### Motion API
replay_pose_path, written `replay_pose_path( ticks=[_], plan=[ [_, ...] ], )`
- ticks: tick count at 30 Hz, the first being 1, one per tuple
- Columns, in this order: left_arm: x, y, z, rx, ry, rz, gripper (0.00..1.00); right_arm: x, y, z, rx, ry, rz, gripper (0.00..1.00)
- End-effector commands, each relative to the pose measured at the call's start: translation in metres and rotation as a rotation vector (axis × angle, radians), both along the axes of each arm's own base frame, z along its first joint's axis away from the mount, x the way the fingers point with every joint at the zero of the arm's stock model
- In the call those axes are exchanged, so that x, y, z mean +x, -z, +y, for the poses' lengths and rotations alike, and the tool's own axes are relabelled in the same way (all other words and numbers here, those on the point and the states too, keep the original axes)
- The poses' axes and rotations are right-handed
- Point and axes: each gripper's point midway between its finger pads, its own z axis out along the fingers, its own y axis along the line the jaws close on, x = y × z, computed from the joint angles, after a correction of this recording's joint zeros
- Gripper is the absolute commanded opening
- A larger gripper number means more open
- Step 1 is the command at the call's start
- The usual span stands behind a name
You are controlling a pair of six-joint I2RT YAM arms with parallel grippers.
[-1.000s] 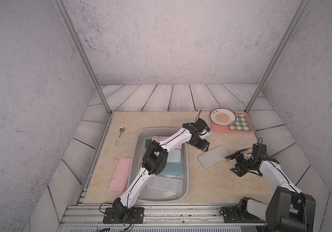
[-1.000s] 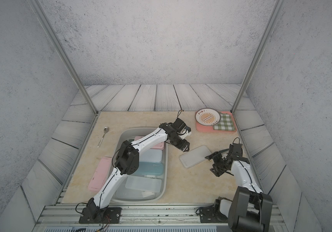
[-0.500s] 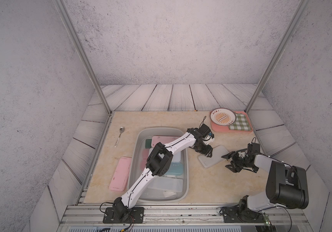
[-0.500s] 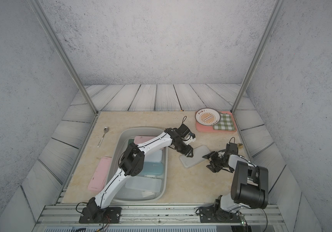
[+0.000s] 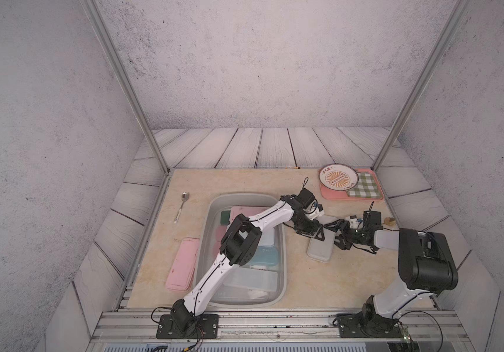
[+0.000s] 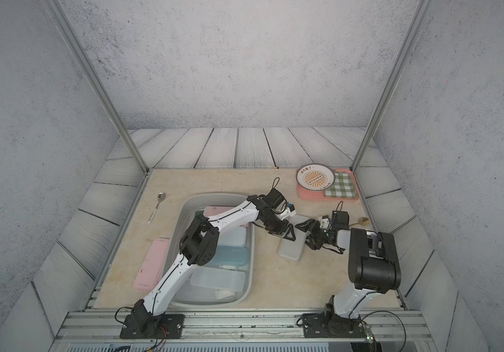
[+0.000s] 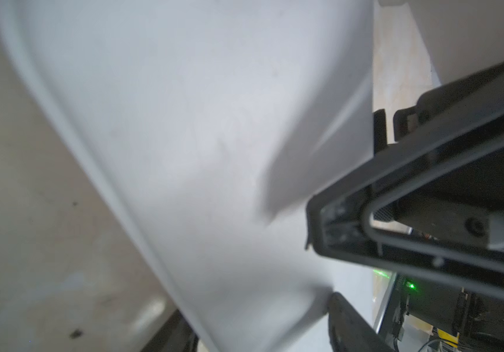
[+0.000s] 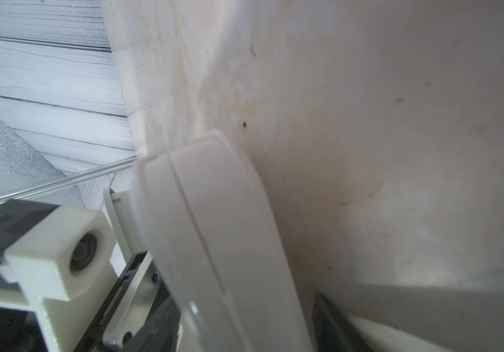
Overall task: Put the pencil case into the storage box
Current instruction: Pick up the pencil case from the center of the board.
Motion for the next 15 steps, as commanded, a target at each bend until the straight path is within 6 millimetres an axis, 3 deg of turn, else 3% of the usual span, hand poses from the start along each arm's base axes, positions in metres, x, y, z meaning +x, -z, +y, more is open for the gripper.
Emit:
replay_pose_path(
  ticks=[1,4,9,10,15],
  plan=[
    [-0.021,0.014,-0.002,0.021,0.026,0.059,0.66,-0.036,0.024,0.0,-0.096,-0.06,0.151,0.68],
    [-0.018,0.007,0.0,0.011,0.017,0.065,0.64,-0.041,0.017,0.002,-0.094,-0.071,0.143,0.59],
    [-0.016,-0.022,0.003,-0.033,0.019,0.05,0.64,-0.036,-0.002,0.01,-0.011,-0.057,0.082,0.41],
    [-0.015,-0.041,0.004,-0.056,0.019,0.031,0.64,-0.035,-0.009,0.011,-0.005,-0.061,0.064,0.4],
    [-0.004,-0.09,0.029,-0.094,0.016,-0.046,0.73,-0.036,-0.047,0.006,-0.071,-0.065,-0.018,0.39]
  ],
)
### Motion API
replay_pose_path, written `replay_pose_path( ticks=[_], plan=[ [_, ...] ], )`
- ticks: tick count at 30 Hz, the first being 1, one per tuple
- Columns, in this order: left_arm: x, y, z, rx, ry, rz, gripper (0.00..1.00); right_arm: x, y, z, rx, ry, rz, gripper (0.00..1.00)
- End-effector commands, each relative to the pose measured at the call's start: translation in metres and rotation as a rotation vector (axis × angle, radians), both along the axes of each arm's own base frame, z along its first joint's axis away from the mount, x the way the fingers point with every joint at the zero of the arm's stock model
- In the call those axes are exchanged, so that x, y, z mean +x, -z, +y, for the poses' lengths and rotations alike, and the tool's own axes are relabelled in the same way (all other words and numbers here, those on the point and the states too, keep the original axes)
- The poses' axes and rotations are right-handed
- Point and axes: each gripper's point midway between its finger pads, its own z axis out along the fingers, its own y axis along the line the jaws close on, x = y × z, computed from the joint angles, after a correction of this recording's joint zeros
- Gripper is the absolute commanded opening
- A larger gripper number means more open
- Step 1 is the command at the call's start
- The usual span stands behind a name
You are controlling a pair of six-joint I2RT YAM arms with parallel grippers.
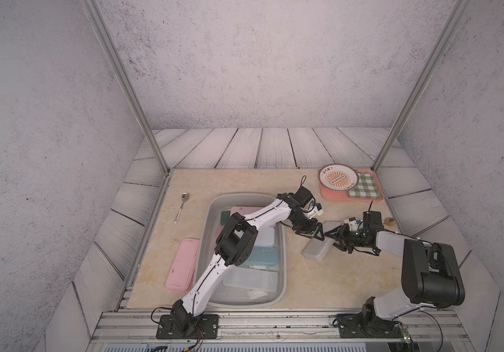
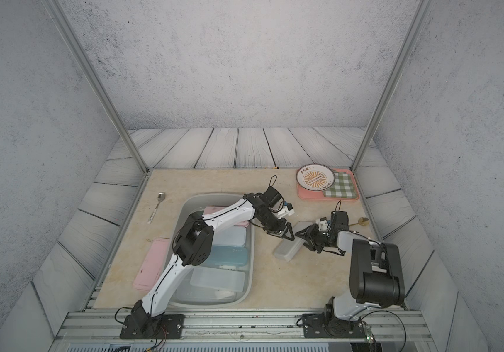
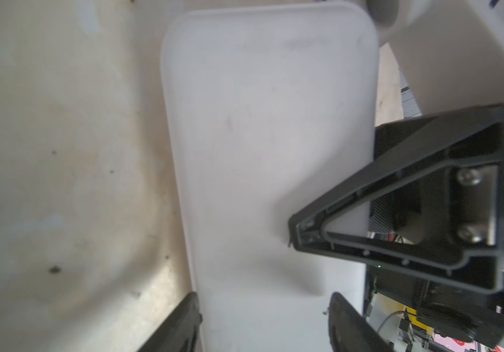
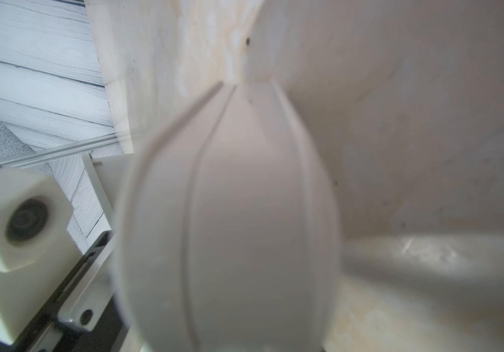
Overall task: Put the pencil case into the storage box
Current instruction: Pick up the pencil case from the center of the board, then place the pencil case at the storage box.
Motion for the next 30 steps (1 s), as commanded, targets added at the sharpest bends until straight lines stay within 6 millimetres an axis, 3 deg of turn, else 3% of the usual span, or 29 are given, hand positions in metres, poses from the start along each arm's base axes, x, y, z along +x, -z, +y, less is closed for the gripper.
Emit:
replay_pose_path(
  ticks=[1,6,9,12,15,18,22,27,30],
  plan=[
    [0.007,-0.064,0.021,-0.065,0.012,-0.103,0.76,-0.005,-0.032,-0.003,-0.047,-0.001,-0.049,0.39],
    [0.024,-0.131,0.074,-0.093,-0.058,-0.213,0.82,0.0,-0.075,-0.002,0.003,0.076,-0.131,0.35],
    [0.042,-0.168,0.12,-0.106,-0.145,-0.298,0.83,0.005,-0.098,0.0,0.044,0.135,-0.172,0.3],
    [0.059,-0.197,0.174,-0.087,-0.246,-0.404,0.83,0.012,-0.118,0.006,0.077,0.162,-0.193,0.26],
    [0.073,-0.217,0.235,-0.034,-0.371,-0.472,0.83,0.024,-0.149,0.026,0.111,0.169,-0.235,0.26],
    [0.089,-0.223,0.311,0.057,-0.546,-0.522,0.83,0.038,-0.179,0.059,0.115,0.185,-0.268,0.27],
    [0.096,-0.209,0.41,0.15,-0.786,-0.472,0.83,0.052,-0.188,0.112,0.092,0.278,-0.268,0.29],
    [0.089,-0.179,0.496,0.259,-1.009,-0.399,0.82,0.063,-0.177,0.191,0.043,0.239,-0.285,0.29],
    [0.077,-0.163,0.523,0.327,-1.072,-0.378,0.81,0.074,-0.166,0.227,0.067,0.284,-0.301,0.29]
  ],
)
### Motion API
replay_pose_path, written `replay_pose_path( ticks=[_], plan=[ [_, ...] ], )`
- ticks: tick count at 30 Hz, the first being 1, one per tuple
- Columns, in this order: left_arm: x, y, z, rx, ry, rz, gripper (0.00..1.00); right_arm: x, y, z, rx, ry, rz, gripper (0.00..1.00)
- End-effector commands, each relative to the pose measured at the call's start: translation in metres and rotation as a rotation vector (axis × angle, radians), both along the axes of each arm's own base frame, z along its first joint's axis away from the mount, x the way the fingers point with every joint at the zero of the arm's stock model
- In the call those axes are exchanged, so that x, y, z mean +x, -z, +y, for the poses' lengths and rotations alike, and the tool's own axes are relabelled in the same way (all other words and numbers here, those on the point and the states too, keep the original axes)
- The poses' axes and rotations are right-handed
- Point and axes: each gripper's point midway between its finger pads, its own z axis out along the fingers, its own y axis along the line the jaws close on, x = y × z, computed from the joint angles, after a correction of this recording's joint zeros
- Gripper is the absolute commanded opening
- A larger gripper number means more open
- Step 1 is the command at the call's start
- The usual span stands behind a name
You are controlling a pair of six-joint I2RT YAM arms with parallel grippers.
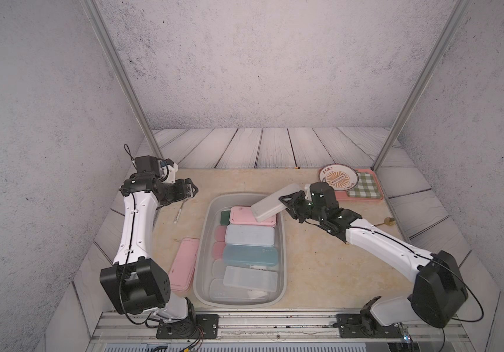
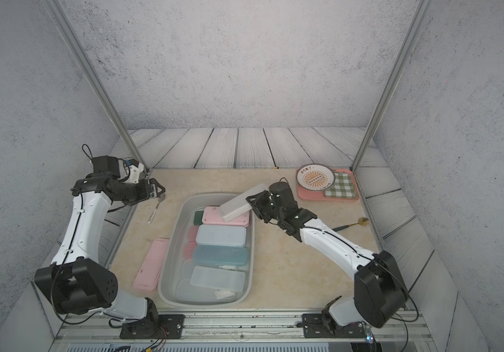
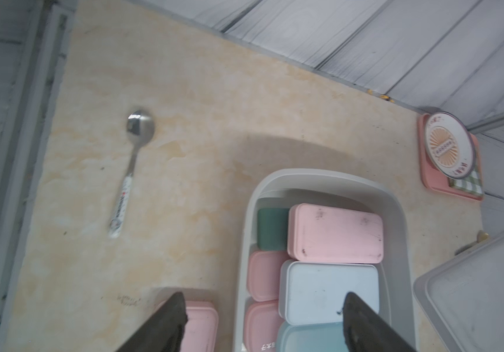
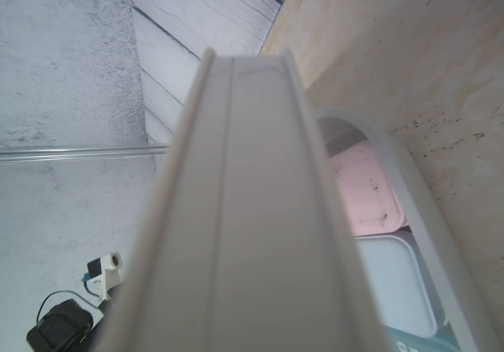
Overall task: Put the pencil case into the storage box
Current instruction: Place the pencil case at the storage box.
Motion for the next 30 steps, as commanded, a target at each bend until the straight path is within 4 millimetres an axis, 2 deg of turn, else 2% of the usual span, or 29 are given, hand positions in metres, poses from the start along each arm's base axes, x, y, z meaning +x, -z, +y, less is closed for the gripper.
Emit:
replay_pose_path(
  ticks=[1,4,7,10,12,15,20,25,26,27,30],
  plan=[
    [-0.019,0.008,0.018,0.071,-0.042,0.021,0.81,0.029,0.004,0.021,0.03,0.17,-0.046,0.3],
    [-0.03,0.017,0.021,0.106,-0.051,0.017,0.81,0.042,0.016,0.053,0.043,0.202,-0.039,0.3],
    [-0.04,0.022,0.018,0.097,-0.063,0.026,0.81,0.045,0.038,0.073,0.055,0.258,0.027,0.3],
    [-0.047,0.024,0.015,0.086,-0.067,0.027,0.8,0.045,0.07,0.083,0.066,0.332,0.114,0.29],
    [-0.05,0.023,0.014,0.091,-0.067,0.019,0.8,0.046,0.083,0.091,0.077,0.357,0.149,0.29],
    [-0.053,0.023,0.012,0.091,-0.051,0.012,0.8,0.05,0.091,0.095,0.056,0.392,0.155,0.32],
    [-0.057,0.027,0.0,0.073,0.004,0.025,0.8,0.049,0.116,0.094,0.068,0.448,0.214,0.34],
    [-0.065,0.042,-0.023,0.035,0.131,0.067,0.78,0.031,0.118,0.095,0.018,0.404,0.329,0.65],
    [-0.066,0.046,-0.027,0.031,0.15,0.075,0.78,0.026,0.118,0.095,0.007,0.391,0.353,0.89],
    [-0.068,0.049,-0.032,0.029,0.171,0.086,0.78,0.021,0.116,0.096,-0.006,0.372,0.374,0.99],
    [-0.072,0.057,-0.043,0.028,0.209,0.11,0.77,0.003,0.113,0.091,-0.05,0.323,0.431,0.99]
  ],
)
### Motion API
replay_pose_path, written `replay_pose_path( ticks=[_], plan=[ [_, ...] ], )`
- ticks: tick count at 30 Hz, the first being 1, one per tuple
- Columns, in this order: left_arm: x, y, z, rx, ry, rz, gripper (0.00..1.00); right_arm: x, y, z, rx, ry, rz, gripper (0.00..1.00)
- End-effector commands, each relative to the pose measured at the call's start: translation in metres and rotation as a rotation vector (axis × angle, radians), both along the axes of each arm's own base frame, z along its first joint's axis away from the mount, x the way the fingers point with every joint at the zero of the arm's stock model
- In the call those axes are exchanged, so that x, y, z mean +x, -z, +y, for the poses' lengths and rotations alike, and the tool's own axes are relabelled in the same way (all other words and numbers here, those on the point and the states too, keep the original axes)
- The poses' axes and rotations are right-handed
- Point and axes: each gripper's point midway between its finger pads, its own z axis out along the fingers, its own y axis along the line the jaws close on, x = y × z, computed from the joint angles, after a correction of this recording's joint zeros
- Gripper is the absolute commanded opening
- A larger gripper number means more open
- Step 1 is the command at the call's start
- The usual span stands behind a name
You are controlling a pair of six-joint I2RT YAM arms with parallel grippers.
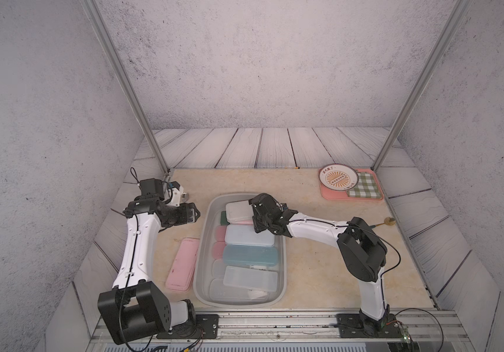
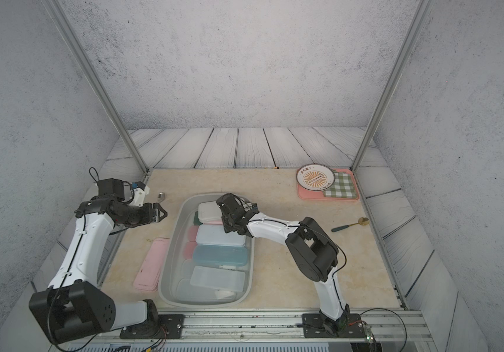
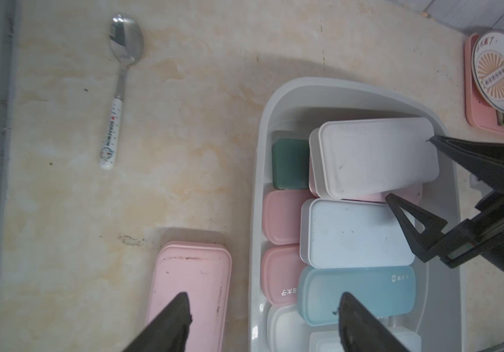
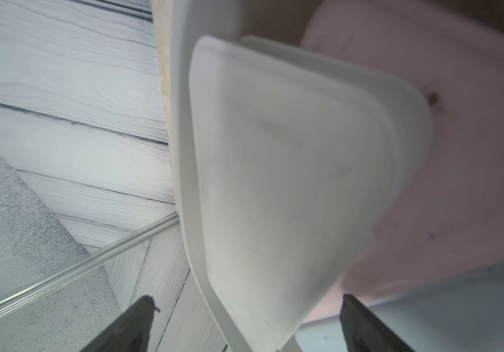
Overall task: Put the pencil case into the storage box
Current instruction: Place the pencil case at the storage box.
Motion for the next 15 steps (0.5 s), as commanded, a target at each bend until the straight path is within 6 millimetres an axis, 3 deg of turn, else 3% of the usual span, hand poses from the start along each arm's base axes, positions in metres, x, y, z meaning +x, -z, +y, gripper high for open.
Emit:
replay_pose_path(
  ticks=[1,5,8,13,15],
  plan=[
    [-0.009,0.012,-0.016,-0.018,0.072,0.046,0.77,-0.032,0.009,-0.01,-0.049,-0.059,0.135,0.99],
    [-0.009,0.015,-0.016,-0.014,0.06,0.053,0.76,-0.055,0.004,-0.027,-0.056,-0.083,0.212,0.99],
    [-0.01,0.015,-0.009,0.028,0.045,0.064,0.77,-0.067,-0.009,-0.021,-0.015,-0.222,0.211,0.99],
    [-0.042,0.027,0.023,0.19,0.058,0.209,0.78,-0.075,-0.088,0.006,0.06,-0.669,-0.115,0.99],
    [-0.061,0.031,0.038,0.209,0.069,0.274,0.78,-0.088,-0.113,0.002,-0.03,-0.848,-0.211,0.99]
  ],
)
